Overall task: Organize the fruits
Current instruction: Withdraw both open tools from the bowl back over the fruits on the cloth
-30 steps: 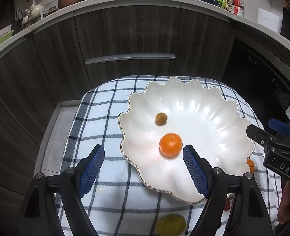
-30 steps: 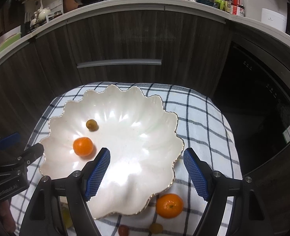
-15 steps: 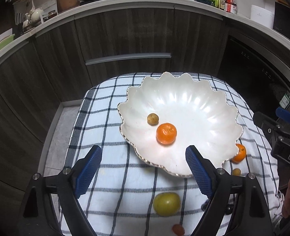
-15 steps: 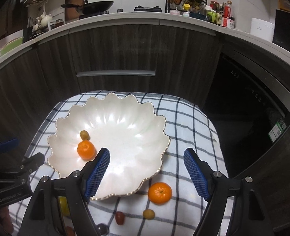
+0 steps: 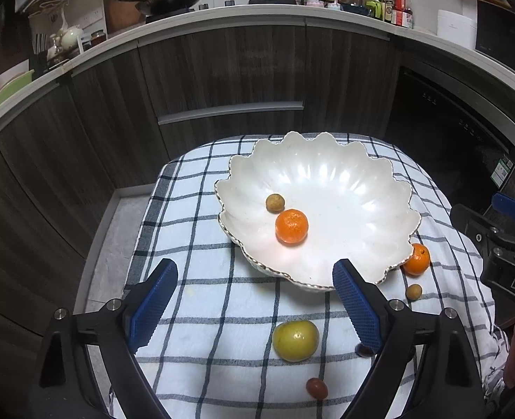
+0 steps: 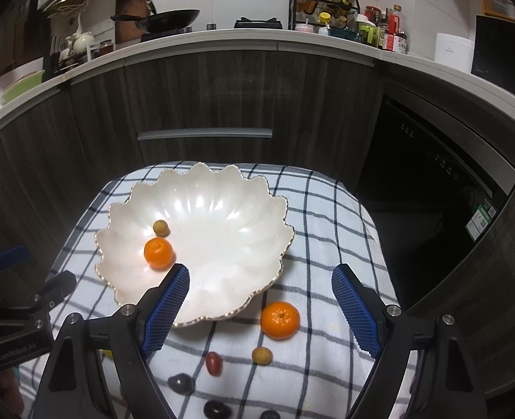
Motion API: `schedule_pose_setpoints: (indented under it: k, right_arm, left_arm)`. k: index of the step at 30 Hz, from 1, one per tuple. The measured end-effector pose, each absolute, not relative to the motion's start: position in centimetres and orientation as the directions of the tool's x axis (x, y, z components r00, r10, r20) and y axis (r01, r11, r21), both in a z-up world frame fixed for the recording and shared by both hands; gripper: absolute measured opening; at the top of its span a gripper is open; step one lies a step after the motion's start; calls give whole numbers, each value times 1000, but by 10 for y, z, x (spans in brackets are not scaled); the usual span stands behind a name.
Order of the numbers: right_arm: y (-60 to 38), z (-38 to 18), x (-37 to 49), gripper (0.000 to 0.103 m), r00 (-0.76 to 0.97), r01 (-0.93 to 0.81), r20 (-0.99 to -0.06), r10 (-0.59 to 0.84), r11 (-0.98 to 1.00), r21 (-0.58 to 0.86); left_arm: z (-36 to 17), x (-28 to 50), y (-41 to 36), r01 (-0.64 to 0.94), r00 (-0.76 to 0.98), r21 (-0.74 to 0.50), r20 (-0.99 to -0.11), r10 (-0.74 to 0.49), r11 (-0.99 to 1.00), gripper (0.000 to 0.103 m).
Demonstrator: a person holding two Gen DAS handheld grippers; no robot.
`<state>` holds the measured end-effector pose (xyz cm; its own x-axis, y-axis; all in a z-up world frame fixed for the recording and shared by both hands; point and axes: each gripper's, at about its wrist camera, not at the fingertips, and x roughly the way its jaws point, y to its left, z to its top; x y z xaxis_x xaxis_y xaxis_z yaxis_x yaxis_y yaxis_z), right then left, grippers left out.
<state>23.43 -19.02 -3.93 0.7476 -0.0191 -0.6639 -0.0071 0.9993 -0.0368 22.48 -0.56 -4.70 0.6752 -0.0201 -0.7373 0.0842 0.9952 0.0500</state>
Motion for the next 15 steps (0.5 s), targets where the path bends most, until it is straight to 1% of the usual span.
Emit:
schedule_pose_setpoints:
  k: [7,15]
  right_arm:
    - [-191,-44,217,85,741,-15,-671,4,1000,-9]
    - [-193,-52,196,85,746,-14,-666,-9,999,-28]
  left_arm:
    - [-54,209,-9,83,670,38,-742,-28,996,91]
    - [-64,189,-13,75,671,45,-741,-17,996,91]
